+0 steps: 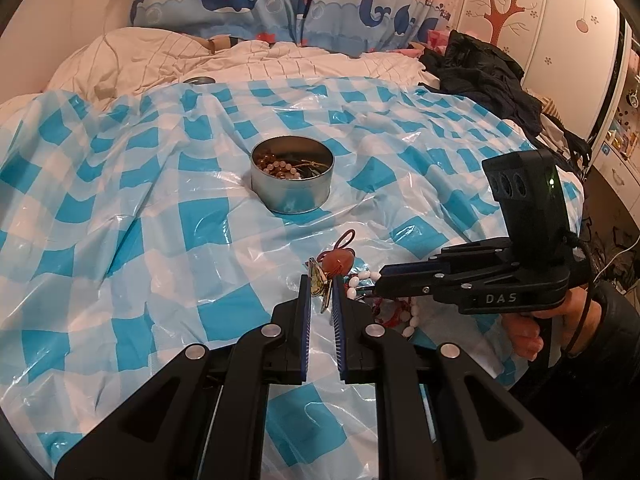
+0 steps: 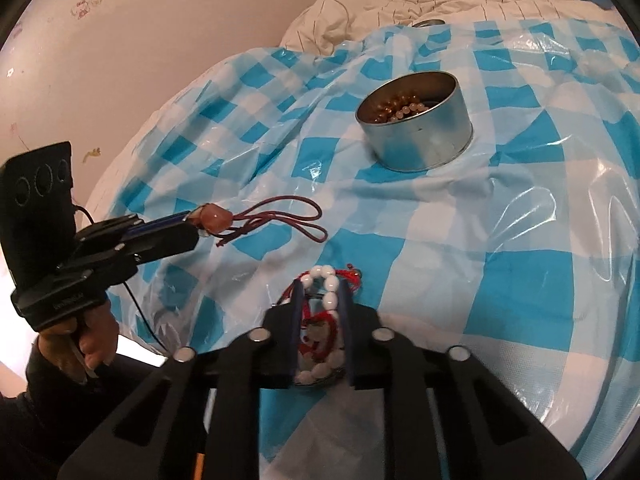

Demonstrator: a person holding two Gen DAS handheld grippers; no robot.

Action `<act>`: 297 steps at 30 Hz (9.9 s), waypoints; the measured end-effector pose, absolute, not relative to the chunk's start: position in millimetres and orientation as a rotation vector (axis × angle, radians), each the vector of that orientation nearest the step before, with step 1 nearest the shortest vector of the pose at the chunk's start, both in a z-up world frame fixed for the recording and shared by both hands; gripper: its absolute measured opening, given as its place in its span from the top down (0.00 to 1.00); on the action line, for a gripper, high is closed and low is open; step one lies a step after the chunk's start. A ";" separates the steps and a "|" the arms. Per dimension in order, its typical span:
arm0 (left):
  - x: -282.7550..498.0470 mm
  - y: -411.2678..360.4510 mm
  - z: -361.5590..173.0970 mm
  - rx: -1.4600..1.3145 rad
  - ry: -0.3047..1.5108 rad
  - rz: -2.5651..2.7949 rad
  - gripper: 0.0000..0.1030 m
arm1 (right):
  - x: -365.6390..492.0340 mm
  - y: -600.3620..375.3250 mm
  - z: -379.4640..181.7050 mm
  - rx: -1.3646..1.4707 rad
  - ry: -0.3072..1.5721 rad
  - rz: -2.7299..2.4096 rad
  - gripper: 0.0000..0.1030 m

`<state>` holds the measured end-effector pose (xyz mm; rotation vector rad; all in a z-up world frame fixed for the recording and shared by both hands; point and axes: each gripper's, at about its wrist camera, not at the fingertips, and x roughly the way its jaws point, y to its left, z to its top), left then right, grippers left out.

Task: Organize jewelry
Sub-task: 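Lift the red cord with the left gripper while the right gripper grasps the white-bead bracelet, then lift the white-bead bracelet with the right gripper while the left gripper holds the red cord, then carry both items over the silver tin and open both grippers to drop them, then reach the left gripper to the red string bracelet and close on it, then lift the red string bracelet with the left gripper while the right gripper grasps another red cord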

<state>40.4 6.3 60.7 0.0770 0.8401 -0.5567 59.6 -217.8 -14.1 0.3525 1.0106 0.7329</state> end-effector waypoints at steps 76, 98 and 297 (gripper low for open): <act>87.9 -10.5 -7.3 0.041 1.036 -0.433 0.85 | 50.4 -183.2 -18.4 -0.204 0.918 0.569 0.75; 92.2 8.1 15.1 -0.125 0.987 -0.468 0.85 | 71.4 -238.0 1.0 0.233 0.896 0.638 0.92; 109.1 57.7 5.3 -0.531 0.979 -0.448 0.97 | 93.2 -164.2 -17.5 0.195 0.992 0.731 0.96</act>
